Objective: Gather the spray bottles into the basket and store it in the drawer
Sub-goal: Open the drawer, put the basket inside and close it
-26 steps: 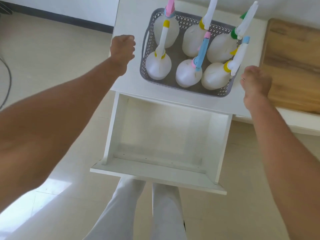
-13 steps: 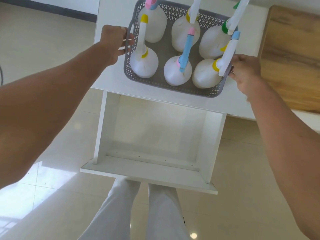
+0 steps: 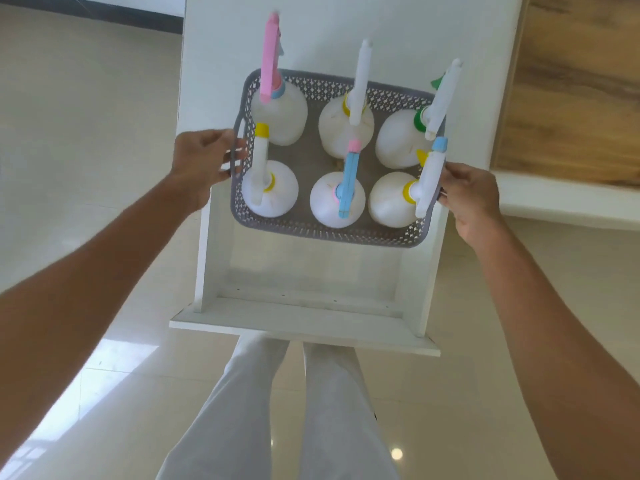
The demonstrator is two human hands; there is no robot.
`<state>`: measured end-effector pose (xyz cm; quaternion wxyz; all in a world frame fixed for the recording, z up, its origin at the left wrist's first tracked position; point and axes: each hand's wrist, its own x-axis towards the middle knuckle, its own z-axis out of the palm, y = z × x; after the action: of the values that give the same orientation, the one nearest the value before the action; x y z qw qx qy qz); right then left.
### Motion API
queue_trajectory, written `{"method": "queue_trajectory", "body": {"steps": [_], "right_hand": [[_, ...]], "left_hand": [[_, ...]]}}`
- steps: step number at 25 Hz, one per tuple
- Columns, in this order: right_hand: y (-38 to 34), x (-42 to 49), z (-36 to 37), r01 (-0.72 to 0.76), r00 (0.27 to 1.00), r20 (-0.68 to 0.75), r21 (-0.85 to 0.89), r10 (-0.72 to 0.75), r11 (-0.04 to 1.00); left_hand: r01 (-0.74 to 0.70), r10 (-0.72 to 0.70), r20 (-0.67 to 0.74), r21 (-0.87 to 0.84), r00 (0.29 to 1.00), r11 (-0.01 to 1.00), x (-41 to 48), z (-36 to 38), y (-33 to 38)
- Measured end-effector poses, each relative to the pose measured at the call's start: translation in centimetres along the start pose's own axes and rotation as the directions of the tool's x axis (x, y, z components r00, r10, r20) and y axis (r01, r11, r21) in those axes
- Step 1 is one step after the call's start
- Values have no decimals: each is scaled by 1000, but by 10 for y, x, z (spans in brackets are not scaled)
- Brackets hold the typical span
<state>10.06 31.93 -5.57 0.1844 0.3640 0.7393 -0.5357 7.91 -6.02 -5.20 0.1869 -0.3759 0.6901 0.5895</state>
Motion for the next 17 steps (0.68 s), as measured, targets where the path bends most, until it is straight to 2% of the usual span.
{"method": "queue_trajectory", "body": {"steps": [5, 9, 17], "right_hand": [[53, -74, 10, -42, 999, -5, 52, 42, 998], [101, -116, 20, -93, 995, -39, 31, 94, 995], [159, -119, 44, -142, 984, -117, -70, 133, 987]], "left_hand": [[39, -42, -90, -37, 995, 999, -58, -36, -65], [86, -90, -87, -50, 992, 995, -86, -60, -113], [180, -180, -106, -8, 978, 984, -71, -66, -172]]}}
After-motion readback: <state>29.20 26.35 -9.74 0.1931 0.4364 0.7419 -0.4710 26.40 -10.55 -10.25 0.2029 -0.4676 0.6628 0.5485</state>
